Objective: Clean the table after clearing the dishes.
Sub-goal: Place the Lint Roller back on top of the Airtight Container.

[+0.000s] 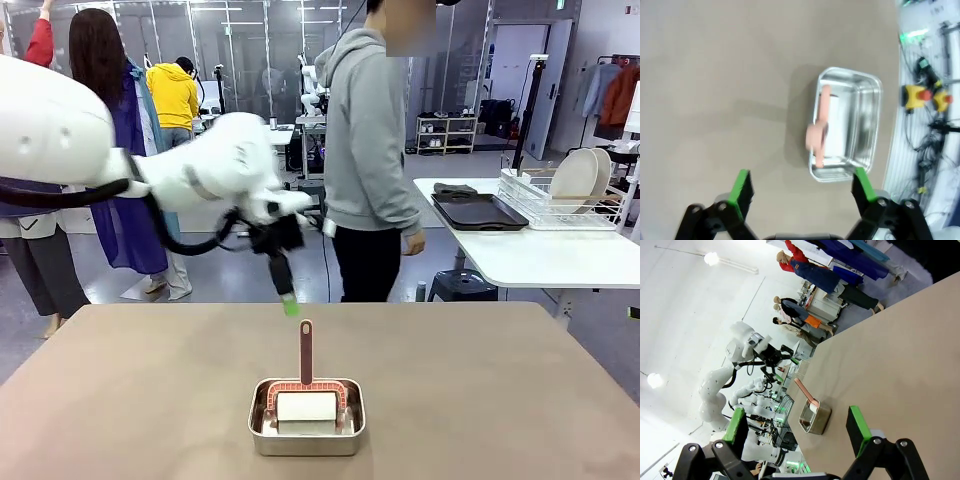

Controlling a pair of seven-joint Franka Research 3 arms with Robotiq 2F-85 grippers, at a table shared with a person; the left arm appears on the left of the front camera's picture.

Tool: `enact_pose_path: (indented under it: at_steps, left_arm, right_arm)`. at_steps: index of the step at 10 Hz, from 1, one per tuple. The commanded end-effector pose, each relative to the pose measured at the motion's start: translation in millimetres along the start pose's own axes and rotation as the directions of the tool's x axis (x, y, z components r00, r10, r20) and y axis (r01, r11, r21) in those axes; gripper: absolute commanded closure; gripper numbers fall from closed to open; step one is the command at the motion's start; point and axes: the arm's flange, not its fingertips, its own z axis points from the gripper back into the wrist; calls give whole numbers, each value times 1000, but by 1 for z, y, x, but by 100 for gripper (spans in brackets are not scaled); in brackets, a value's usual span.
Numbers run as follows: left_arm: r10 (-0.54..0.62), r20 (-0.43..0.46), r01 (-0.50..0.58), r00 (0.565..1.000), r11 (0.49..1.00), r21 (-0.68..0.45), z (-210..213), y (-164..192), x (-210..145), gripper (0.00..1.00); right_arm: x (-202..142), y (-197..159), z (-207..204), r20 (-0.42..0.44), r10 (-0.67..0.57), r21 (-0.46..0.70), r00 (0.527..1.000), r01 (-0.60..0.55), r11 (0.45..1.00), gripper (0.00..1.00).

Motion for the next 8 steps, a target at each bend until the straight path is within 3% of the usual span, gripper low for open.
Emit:
enact_pose_path:
  at_steps: [1,2,4,6,8]
  left_arm:
    - [121,355,-56,927,981,-187,45,-2,-102,0]
    - [233,494,-97,838,953,-287,69,5,-166,0]
    - [403,628,-94,666,880,-466,91,23,-287,0]
    - [494,656,-13,571,804,-594,87,26,-389,0]
    - [600,670,0,437,745,-667,67,20,-481,0]
  right_arm:
    - [0,4,-2,-1,-2,3,1000,2,1000,0]
    - [0,4,-2,-1,-2,3,1000,2,1000,0]
    - [0,4,-2,-1,-2,3,1000,2,1000,0]
    - [0,4,-2,-1,-2,3,1000,2,1000,0]
    - [0,4,-2,-1,-2,3,1000,2,1000,0]
